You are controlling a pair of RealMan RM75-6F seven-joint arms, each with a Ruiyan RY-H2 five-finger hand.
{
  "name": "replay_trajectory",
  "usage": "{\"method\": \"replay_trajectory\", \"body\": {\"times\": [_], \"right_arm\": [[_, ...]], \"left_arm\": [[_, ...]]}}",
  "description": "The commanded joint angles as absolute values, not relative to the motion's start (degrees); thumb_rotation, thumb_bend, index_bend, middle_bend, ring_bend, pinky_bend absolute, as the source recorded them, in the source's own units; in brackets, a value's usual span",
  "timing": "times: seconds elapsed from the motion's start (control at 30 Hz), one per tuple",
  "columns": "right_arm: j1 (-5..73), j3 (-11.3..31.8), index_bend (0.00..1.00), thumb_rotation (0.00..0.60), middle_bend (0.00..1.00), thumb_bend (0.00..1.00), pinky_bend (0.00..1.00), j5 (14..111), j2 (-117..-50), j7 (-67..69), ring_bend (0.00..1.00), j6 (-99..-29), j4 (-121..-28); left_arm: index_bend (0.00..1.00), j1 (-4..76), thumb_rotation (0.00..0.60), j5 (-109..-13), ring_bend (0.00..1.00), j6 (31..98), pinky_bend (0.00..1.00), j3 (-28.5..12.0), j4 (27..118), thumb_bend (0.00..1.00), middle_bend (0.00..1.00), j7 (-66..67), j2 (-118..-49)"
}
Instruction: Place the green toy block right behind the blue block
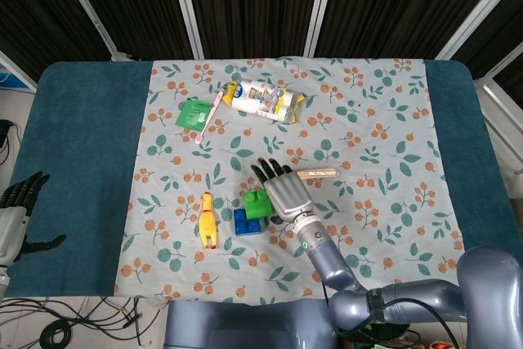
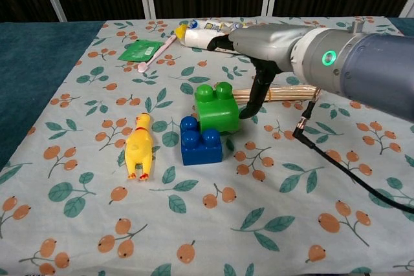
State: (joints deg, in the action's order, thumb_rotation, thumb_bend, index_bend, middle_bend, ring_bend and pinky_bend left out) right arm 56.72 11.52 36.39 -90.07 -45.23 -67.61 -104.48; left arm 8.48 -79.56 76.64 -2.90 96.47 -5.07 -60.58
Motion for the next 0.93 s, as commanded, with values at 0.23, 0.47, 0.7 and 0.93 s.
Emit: {"method": "replay_trajectory", "body": {"times": [0.23, 0.47, 0.7, 0.93], "right_arm": [[44.43, 2.99, 0.00, 0.600, 0.00, 0.10, 0.20, 50.71, -76.12, -35.86, 0.00, -75.27, -113.59], [33.02, -5.53, 0.00, 0.600, 0.00, 0.10, 0.19, 63.68, -69.84, -25.24, 0.00, -81.25, -110.47], [24.89, -9.98, 0.00, 0.600, 0.00, 0.07, 0.18, 70.59, -67.55, -20.00, 0.00, -85.05, -106.17], [18.31, -10.44, 0.00, 0.600, 0.00, 0.06, 0.18, 75.69, -67.66, -16.09, 0.00, -90.59, -101.20]], "left_arm": [[0.00, 8.33, 0.600, -79.81, 0.00, 77.19, 0.00, -2.79, 96.18, 0.01, 0.00, -3.65, -60.92], [0.00, 8.08, 0.600, -80.68, 0.00, 78.20, 0.00, -2.51, 96.10, 0.01, 0.00, -1.74, -61.49], [0.00, 7.85, 0.600, -81.66, 0.00, 79.43, 0.00, -2.38, 95.08, 0.01, 0.00, 0.23, -62.30], [0.00, 7.71, 0.600, -81.16, 0.00, 79.54, 0.00, -2.48, 95.11, 0.01, 0.00, 1.15, -62.49]]}}
